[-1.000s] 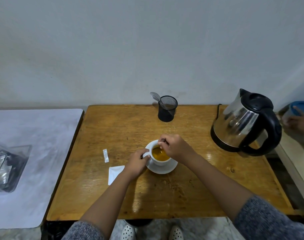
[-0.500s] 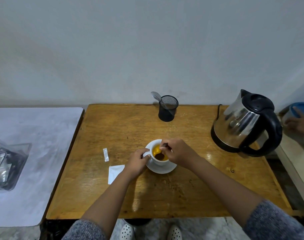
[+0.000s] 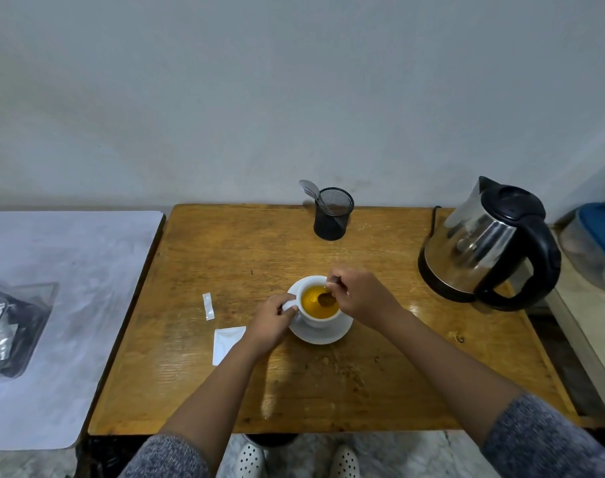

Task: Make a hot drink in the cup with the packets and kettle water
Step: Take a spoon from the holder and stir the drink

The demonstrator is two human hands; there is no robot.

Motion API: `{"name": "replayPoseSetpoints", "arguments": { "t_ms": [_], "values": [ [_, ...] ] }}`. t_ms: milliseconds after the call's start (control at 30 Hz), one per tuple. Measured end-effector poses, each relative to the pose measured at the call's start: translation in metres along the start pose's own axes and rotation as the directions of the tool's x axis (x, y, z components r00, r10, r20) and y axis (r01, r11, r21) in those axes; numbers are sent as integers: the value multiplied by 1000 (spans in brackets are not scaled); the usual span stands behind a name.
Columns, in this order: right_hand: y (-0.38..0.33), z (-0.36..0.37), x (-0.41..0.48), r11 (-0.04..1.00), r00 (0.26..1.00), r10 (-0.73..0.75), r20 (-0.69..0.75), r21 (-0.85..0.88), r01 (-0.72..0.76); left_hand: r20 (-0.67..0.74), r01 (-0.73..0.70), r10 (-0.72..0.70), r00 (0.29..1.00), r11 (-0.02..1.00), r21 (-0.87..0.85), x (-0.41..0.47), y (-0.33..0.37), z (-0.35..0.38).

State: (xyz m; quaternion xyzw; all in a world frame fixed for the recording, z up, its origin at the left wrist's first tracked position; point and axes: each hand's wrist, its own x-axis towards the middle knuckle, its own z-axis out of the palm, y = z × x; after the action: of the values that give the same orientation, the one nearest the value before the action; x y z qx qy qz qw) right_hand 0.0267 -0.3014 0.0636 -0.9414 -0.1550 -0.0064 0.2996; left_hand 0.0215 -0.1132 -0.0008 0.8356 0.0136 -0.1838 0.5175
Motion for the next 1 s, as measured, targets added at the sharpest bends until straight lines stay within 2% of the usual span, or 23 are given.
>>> {"name": "replayPoseSetpoints", "arguments": {
  "t_ms": [233,500,767,1000],
  "values": [
    [-11,14,-4,998,999,-43,11,53,42,-12,-16,16,1000,1000,-10,-1,2,0],
    [-7,9,8,999,994,-48,-96,2,48,-20,5,-5,1000,1000,-4,-1,2,1],
    [-9,-1,-4,998,999,28,18,-56,-27,-22,-11,11,1000,1000,15,1,0,2],
    [-17,15,-8,998,1000,18,-17,59,-17,-2,-31,31,1000,1000,2,2,0,1]
  ]
}}
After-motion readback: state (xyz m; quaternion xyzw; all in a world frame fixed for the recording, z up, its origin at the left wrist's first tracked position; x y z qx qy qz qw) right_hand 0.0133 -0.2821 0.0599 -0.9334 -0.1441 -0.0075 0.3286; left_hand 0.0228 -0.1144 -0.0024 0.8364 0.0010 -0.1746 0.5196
